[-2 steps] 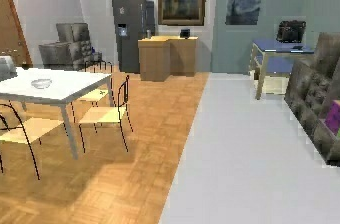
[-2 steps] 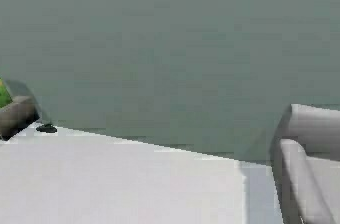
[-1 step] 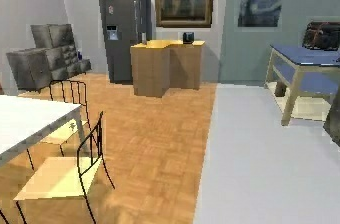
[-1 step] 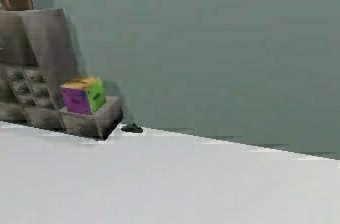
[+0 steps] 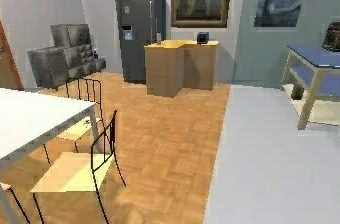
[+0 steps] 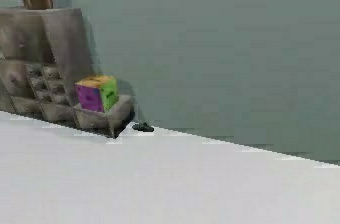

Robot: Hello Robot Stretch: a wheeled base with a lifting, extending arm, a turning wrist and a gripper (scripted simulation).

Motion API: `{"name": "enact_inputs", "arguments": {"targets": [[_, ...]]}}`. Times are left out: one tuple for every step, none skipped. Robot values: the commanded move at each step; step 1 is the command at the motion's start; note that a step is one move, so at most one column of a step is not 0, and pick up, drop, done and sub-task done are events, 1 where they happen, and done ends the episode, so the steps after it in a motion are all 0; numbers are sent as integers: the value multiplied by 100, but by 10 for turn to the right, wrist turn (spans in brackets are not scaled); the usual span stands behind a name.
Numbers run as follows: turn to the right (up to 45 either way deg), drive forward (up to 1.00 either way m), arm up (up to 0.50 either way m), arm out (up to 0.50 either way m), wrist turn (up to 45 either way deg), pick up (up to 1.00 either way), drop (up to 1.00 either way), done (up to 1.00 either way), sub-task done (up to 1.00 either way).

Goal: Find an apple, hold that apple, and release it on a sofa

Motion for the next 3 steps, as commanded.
{"name": "enact_inputs", "arguments": {"targets": [[0, 100, 0, 0, 0, 0, 0, 0, 0], [0, 35, 0, 0, 0, 0, 0, 0, 0], [-120, 0, 0, 0, 0, 0, 0, 0, 0]]}}
